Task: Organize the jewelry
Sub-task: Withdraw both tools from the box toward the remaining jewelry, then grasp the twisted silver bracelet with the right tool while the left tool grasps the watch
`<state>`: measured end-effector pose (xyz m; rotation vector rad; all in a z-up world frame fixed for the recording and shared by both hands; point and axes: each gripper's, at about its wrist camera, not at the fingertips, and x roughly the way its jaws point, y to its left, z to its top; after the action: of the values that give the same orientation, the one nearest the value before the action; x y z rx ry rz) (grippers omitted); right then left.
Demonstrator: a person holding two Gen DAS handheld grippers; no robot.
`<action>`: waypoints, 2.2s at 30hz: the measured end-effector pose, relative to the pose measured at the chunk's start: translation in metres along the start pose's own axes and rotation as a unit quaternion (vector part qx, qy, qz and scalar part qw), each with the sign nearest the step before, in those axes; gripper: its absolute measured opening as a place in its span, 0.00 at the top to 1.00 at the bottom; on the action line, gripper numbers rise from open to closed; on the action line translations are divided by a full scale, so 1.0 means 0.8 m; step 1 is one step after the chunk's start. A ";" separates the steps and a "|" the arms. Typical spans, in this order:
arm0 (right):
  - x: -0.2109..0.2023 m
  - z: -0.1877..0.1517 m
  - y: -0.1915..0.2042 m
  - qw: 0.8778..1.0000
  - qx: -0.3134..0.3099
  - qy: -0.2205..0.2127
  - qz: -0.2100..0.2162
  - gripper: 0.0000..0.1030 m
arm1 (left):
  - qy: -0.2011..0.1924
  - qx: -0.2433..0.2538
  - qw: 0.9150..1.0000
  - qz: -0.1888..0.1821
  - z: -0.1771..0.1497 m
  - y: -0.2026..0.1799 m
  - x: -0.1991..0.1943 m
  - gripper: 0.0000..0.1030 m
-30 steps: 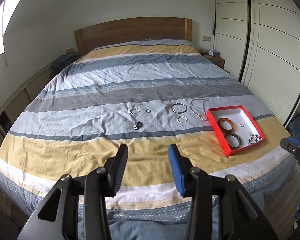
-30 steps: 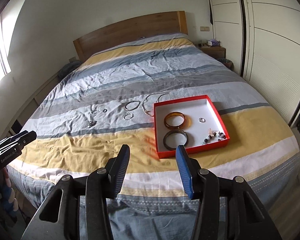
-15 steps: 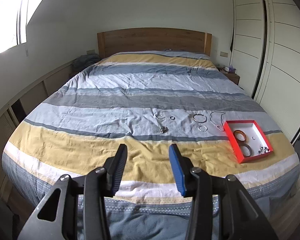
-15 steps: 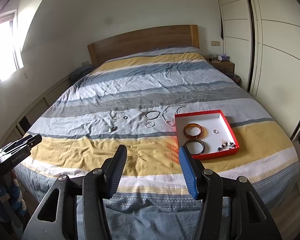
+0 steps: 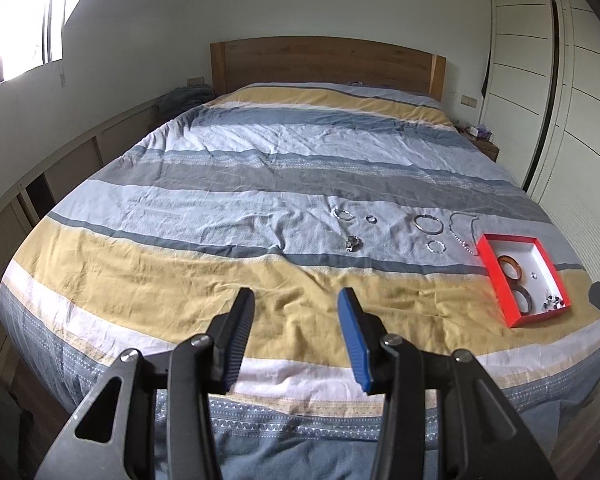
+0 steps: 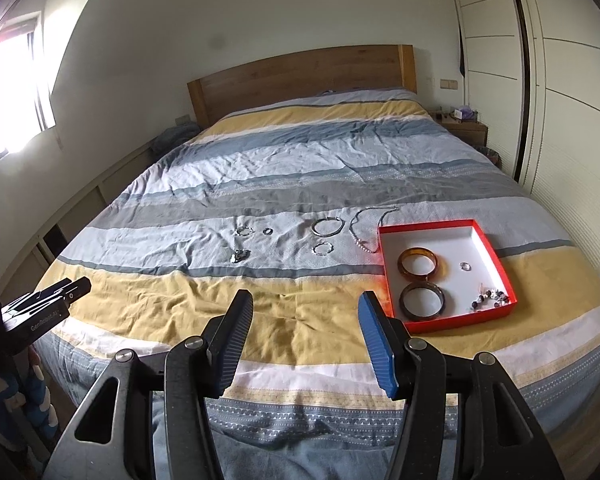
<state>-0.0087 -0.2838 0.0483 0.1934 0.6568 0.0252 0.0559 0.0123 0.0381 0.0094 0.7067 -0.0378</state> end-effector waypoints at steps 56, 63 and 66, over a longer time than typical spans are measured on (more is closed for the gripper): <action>0.461 0.028 -0.047 0.997 0.004 0.077 0.020 0.60 | 0.101 0.034 0.991 -0.080 0.058 -0.102 0.426 0.68; 0.451 0.028 -0.048 0.997 0.004 0.073 0.029 0.60 | 0.100 0.032 0.992 -0.076 0.059 -0.103 0.415 0.78; 0.442 0.029 -0.043 0.997 0.000 0.074 0.034 0.61 | 0.101 0.025 0.992 -0.074 0.059 -0.099 0.403 0.78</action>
<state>0.2841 -0.2920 -0.1536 0.2149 0.7968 0.1061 0.3285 -0.0776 -0.1349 0.0083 0.9073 -0.1979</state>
